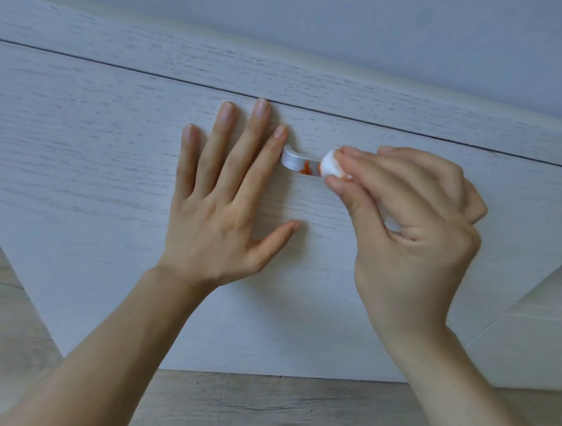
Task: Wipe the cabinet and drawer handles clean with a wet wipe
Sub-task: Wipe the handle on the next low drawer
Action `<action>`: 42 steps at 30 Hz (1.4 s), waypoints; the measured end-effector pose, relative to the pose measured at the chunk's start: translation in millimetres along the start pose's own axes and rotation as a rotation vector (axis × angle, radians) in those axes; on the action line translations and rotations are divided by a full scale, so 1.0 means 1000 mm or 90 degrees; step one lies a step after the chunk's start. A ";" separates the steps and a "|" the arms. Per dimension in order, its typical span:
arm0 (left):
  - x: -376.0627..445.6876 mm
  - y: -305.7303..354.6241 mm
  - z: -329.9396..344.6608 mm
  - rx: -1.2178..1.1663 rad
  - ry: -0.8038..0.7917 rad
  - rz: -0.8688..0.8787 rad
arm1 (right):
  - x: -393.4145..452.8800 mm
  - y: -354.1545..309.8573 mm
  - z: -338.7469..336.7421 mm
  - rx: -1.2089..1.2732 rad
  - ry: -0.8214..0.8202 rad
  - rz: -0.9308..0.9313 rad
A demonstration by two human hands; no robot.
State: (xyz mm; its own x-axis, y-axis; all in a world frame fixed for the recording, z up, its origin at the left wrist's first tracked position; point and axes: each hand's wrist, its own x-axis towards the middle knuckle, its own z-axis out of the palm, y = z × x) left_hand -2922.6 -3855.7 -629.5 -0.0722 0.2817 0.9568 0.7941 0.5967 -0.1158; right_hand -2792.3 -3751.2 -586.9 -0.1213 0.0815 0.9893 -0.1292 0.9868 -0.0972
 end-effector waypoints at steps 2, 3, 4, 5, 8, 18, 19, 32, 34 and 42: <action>-0.001 -0.003 -0.002 -0.011 -0.007 0.012 | -0.003 -0.002 -0.011 0.043 -0.014 0.042; -0.001 -0.004 -0.003 -0.014 -0.008 0.019 | -0.004 -0.004 -0.014 0.054 -0.026 0.051; -0.001 -0.005 -0.003 -0.014 -0.008 0.024 | -0.005 -0.007 -0.014 0.061 -0.039 0.056; -0.002 -0.005 -0.003 -0.011 -0.007 0.025 | -0.006 -0.010 -0.012 0.064 -0.049 0.063; -0.001 -0.004 -0.002 -0.010 -0.004 0.019 | -0.003 -0.016 -0.005 0.033 -0.057 0.086; 0.000 -0.003 -0.001 -0.007 0.006 0.020 | 0.005 -0.012 -0.004 -0.039 -0.022 0.038; 0.000 -0.003 -0.001 -0.006 0.007 0.020 | 0.004 -0.009 -0.004 -0.079 -0.029 -0.003; 0.000 -0.004 -0.003 -0.016 0.003 0.026 | 0.002 0.003 0.008 -0.112 0.009 -0.150; 0.000 -0.003 -0.002 -0.019 0.004 0.023 | 0.002 0.001 0.012 -0.113 0.011 -0.140; -0.001 -0.018 -0.010 -0.050 0.019 0.050 | 0.003 -0.007 0.015 -0.071 -0.004 -0.109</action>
State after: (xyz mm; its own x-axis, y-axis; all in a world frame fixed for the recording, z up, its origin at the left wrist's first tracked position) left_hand -2930.3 -3874.3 -625.6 0.0086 0.3016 0.9534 0.8415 0.5128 -0.1699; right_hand -2806.6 -3759.8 -584.5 -0.1137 -0.0898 0.9894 -0.0382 0.9956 0.0860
